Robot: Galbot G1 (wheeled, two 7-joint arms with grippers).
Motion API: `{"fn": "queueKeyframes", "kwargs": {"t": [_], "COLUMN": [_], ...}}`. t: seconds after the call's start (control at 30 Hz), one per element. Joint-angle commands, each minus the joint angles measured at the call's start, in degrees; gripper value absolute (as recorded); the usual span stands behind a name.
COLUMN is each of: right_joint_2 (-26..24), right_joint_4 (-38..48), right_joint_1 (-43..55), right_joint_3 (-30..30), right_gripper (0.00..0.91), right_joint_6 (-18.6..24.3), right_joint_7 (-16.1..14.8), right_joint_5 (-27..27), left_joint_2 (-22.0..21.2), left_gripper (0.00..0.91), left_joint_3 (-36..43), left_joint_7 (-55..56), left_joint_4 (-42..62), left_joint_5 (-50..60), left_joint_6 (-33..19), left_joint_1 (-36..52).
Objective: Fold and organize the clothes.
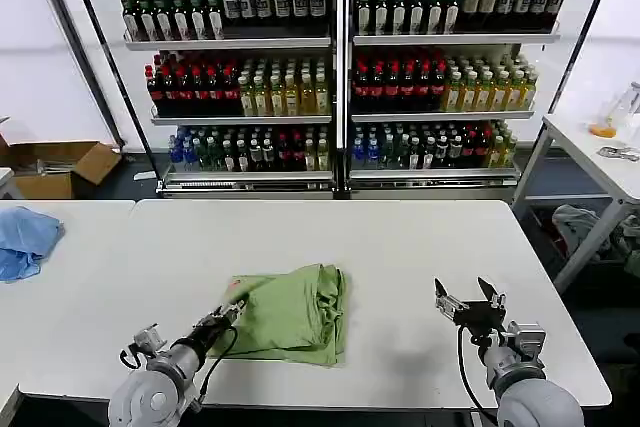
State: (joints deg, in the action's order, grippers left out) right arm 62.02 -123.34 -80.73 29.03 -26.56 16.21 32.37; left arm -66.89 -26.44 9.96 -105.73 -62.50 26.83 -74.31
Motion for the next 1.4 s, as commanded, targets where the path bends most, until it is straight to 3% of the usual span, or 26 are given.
{"fn": "queueKeyframes", "kwargs": {"t": [0.03, 0.5, 0.63, 0.77, 0.93, 1.13, 1.3, 1.4], "right_joint_2": [0.0, -0.1, -0.3, -0.6, -0.5, -0.8, -1.0, -1.0], "right_joint_4": [-0.2, -0.3, -0.1, 0.2, 0.4, 0.3, 0.0, -0.1], "right_joint_1": [-0.1, 0.0, 0.5, 1.9, 3.6, 3.9, 3.5, 2.9], "right_joint_3": [0.1, 0.3, 0.3, 0.0, -0.8, -0.8, -0.7, -0.6], "right_gripper": [0.907, 0.907, 0.907, 0.907, 0.907, 0.907, 0.907, 0.907], "right_joint_6": [0.0, 0.1, 0.2, 0.2, 0.1, 0.1, 0.1, 0.1], "right_joint_7": [0.0, 0.2, 0.2, 0.2, 0.3, 0.2, 0.2, 0.1], "right_joint_5": [0.0, 0.8, 1.2, 1.9, 2.5, 2.6, 2.5, 1.9], "left_joint_2": [-1.5, -3.1, 2.2, 11.5, 17.9, 18.1, 14.4, 9.5], "left_gripper": [0.02, 0.02, 0.02, 0.02, 0.02, 0.02, 0.02, 0.02], "left_joint_3": [-2.2, -13.1, -22.8, -33.2, -38.2, -27.1, -7.2, 6.8], "left_joint_7": [-1.2, 0.0, 1.1, 2.1, 2.5, 2.8, 4.3, 5.1], "left_joint_4": [0.0, -0.8, -1.1, -0.1, -2.9, -12.1, -16.6, -14.5], "left_joint_5": [-10.2, -25.5, -26.5, -25.7, -23.0, -12.7, 0.9, 15.8], "left_joint_6": [0.3, 0.5, 0.3, 2.2, 4.8, 6.2, 5.4, 5.3], "left_joint_1": [0.2, 0.3, -0.2, 0.1, 1.2, 3.0, 4.8, 7.4]}}
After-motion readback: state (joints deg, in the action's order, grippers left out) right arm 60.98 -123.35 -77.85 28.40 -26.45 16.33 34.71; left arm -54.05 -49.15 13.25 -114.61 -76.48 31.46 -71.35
